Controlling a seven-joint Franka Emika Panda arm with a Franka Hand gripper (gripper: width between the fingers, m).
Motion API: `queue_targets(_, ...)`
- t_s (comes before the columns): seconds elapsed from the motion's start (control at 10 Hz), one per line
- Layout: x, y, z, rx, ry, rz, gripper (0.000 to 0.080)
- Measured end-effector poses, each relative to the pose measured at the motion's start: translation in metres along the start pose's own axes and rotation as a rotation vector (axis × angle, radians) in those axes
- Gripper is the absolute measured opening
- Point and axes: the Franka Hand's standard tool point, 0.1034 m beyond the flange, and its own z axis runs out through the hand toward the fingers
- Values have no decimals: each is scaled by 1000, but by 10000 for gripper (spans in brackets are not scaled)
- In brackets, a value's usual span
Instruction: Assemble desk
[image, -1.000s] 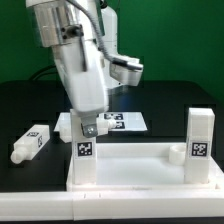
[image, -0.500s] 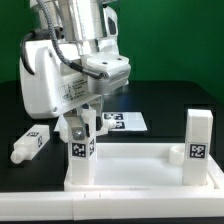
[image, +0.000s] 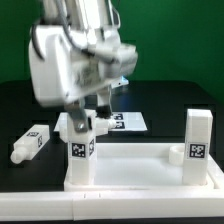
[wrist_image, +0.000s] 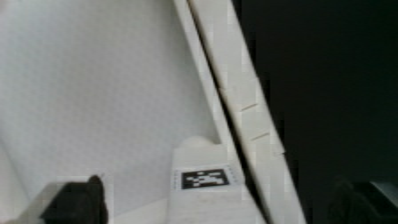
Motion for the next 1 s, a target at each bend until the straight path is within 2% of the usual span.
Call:
queue_targets(0.1, -7, 6, -2, -16, -8, -11, 640)
queue_targets(0.5, -7, 9, 3, -21, -4, -19, 649)
queue_targets(0.6, -13, 16, 5, -32, 0, -68, 649)
queue_targets(0.7, -19, 37, 10, -52, 1, -129, 649)
queue_targets(0.8, -17, 67, 22, -66, 20, -166, 649)
queue_targets(0.9, -16, 86, 29, -99, 29, -181, 649)
queue_targets(1.0, -19, 88, 31, -105, 30, -163, 649)
